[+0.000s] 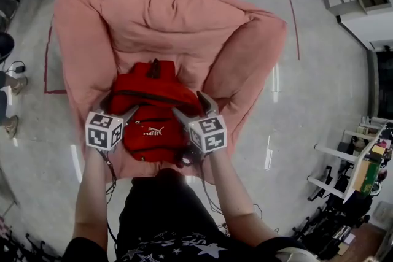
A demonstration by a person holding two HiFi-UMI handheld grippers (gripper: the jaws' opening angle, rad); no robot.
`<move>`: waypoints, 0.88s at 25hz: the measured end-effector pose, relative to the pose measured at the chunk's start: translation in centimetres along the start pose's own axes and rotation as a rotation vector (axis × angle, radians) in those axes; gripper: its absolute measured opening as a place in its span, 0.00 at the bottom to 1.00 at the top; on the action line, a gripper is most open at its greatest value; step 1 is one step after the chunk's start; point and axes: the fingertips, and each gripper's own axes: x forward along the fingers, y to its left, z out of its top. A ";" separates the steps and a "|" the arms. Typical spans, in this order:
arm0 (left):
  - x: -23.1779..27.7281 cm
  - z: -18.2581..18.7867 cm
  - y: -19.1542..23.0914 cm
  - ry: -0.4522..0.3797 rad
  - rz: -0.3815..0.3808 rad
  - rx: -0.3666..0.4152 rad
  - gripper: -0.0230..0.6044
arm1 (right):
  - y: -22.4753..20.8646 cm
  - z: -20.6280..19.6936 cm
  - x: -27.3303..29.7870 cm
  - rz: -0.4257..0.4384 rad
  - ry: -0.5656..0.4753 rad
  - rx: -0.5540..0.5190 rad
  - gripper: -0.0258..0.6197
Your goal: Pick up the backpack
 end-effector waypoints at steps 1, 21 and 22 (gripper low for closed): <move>0.5 0.1 0.1 -0.005 -0.011 -0.008 0.67 | 0.1 0.1 0.3 0.009 -0.003 -0.001 0.67; -3.9 -0.8 -3.2 -0.053 -0.120 -0.065 0.05 | 4.4 1.6 -3.3 -0.017 -0.093 0.025 0.06; -4.6 -0.9 -3.6 -0.062 -0.125 -0.066 0.05 | 4.8 1.6 -3.9 -0.015 -0.098 0.025 0.06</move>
